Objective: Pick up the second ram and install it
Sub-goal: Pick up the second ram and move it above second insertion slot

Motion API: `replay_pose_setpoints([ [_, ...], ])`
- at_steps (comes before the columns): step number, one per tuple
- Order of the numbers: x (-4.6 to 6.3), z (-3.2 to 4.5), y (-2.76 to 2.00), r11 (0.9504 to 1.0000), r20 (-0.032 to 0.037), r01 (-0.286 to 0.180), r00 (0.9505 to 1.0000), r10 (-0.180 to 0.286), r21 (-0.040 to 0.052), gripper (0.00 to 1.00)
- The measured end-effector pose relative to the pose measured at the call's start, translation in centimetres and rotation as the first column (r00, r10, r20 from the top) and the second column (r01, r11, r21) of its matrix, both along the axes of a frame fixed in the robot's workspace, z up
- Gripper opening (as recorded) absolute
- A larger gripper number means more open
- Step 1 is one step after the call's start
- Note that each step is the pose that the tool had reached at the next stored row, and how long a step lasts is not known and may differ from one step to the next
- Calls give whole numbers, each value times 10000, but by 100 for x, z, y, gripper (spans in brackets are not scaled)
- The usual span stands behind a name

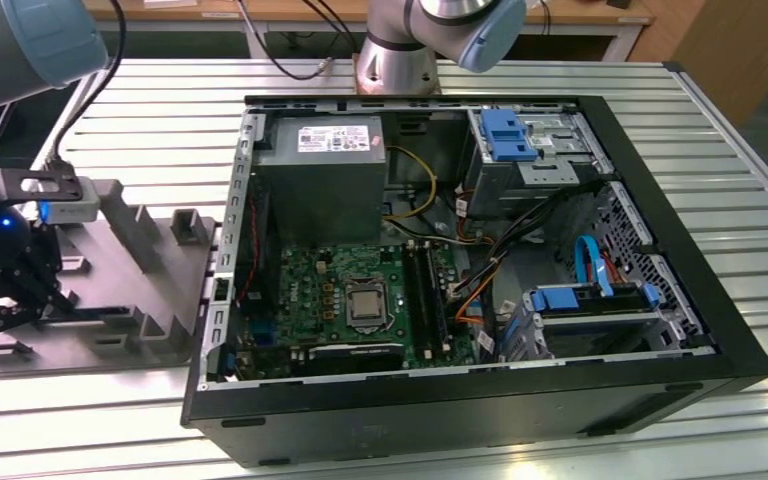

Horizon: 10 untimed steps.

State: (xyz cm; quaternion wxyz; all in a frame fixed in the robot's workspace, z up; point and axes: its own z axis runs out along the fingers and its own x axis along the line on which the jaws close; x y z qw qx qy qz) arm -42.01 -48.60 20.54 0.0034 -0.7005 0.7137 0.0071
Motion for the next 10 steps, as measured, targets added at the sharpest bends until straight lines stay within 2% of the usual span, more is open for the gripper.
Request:
replay_pose_setpoints([
  [3, 0, 53, 0, 10000, 2, 9, 10000, -9, 2, 11],
  [10, 0, 240, 0, 10000, 3, 13, 10000, -13, 2, 11],
])
